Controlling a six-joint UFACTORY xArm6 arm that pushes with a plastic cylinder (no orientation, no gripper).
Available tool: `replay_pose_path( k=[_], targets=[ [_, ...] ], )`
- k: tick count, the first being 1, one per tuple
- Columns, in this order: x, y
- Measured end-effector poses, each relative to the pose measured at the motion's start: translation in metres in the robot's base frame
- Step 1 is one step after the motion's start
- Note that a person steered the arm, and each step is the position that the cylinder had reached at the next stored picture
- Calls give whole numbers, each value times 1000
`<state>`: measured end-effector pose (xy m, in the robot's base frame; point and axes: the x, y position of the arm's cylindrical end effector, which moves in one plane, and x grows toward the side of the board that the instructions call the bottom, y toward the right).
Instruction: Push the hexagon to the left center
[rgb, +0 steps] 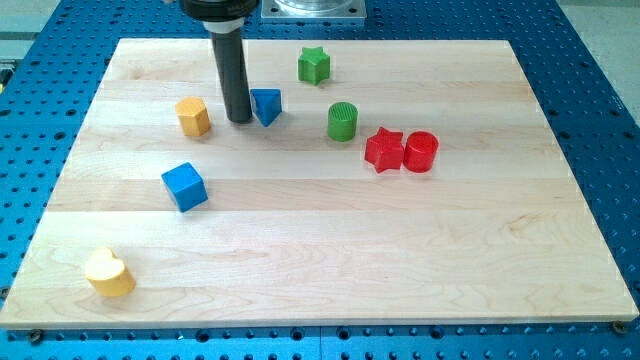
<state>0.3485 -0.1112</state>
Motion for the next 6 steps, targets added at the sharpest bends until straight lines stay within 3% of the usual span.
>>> replay_pose_path(
  k=[2, 3, 5, 6],
  targets=[
    [12, -60],
    [50, -77],
    [35, -151],
    [52, -153]
  ],
)
